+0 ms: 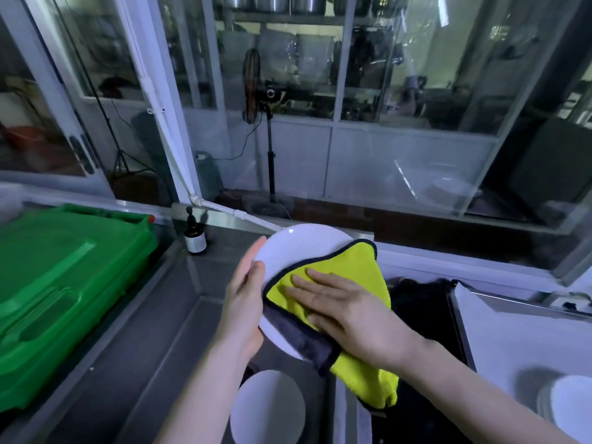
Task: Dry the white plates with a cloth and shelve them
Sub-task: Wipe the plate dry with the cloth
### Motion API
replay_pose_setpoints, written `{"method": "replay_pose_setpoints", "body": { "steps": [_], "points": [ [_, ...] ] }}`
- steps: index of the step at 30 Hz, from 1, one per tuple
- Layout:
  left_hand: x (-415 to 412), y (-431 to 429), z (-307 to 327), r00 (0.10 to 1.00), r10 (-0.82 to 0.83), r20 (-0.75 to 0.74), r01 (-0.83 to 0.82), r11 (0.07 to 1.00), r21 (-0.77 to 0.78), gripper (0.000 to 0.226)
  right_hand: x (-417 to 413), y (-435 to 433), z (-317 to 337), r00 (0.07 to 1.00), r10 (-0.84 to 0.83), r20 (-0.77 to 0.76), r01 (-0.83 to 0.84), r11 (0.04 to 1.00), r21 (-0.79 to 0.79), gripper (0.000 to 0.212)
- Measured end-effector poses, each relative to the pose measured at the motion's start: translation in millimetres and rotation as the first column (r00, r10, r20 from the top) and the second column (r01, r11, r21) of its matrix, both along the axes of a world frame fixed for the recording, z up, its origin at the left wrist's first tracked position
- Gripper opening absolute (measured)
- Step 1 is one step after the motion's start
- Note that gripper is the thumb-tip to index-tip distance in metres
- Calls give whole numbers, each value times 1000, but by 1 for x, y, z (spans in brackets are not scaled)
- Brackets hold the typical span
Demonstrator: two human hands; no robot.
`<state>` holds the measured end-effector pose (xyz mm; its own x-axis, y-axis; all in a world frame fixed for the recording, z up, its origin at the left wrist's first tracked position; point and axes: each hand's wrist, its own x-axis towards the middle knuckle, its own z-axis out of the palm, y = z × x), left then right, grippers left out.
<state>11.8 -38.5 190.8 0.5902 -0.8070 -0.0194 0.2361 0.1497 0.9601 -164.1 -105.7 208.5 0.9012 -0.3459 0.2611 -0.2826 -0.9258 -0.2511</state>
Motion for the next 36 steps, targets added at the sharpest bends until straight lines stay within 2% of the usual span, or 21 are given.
{"method": "replay_pose_setpoints", "body": {
  "steps": [1, 3, 6, 8, 10, 13, 15, 17, 19, 21, 23, 25, 29, 32, 34, 36],
  "points": [
    [0, -2, 2, 1000, 19, 1, -19, 1000, -12, 42, 5, 6, -5, 997, 17, -70, -19, 999, -29, 51],
    [-1, -6, 5, 1000, 23, -16, -23, 999, -34, 40, 19, 14, -11, 994, 6, -108, -10, 1000, -29, 58],
    [-4, -12, 12, 998, 28, -63, -31, 998, -47, 41, 45, 6, -7, 996, -67, -56, 70, 996, 62, 59],
    [-9, -13, 14, 997, 38, -61, -42, 997, -70, 39, 61, -11, -1, 983, -182, 19, 177, 972, 154, 59],
    [-14, -13, 14, 996, 86, -40, -88, 994, -67, 40, 70, -33, 6, 948, -317, 32, 302, 928, 219, 60],
    [-11, -10, 15, 979, 165, -119, -170, 985, -33, 44, 65, -53, 9, 903, -429, -31, 429, 898, 100, 60],
    [0, -8, 18, 966, 200, -162, -207, 978, -27, 44, 48, -53, 6, 900, -429, -80, 425, 903, -64, 61],
    [10, -8, 20, 961, 220, -169, -227, 974, -23, 42, 31, -41, -3, 923, -351, -156, 333, 934, -132, 62],
    [13, -11, 20, 963, 212, -168, -220, 975, -32, 41, 28, -24, -10, 962, -200, -186, 194, 980, -54, 61],
    [8, -16, 17, 967, 183, -176, -194, 980, -45, 39, 39, -12, -11, 986, -75, -151, 85, 994, 62, 57],
    [-1, -21, 13, 972, 148, -184, -161, 985, -55, 38, 55, -10, -8, 995, -35, -98, 47, 991, 124, 55],
    [-7, -24, 11, 976, 117, -184, -132, 988, -75, 37, 69, -19, -2, 995, -75, -62, 82, 988, 131, 54],
    [-11, -26, 11, 982, 130, -135, -143, 986, -88, 36, 83, -54, 9, 961, -276, -25, 277, 954, 116, 58],
    [0, -23, 14, 968, 204, -144, -211, 977, -33, 43, 74, -73, 10, 901, -429, -70, 430, 903, 5, 58],
    [10, -21, 15, 960, 218, -178, -224, 975, -13, 44, 58, -70, 4, 882, -454, -125, 447, 891, -79, 59],
    [16, -20, 14, 957, 220, -190, -227, 974, -16, 41, 45, -53, -6, 915, -365, -172, 353, 931, -94, 61]
  ]
}}
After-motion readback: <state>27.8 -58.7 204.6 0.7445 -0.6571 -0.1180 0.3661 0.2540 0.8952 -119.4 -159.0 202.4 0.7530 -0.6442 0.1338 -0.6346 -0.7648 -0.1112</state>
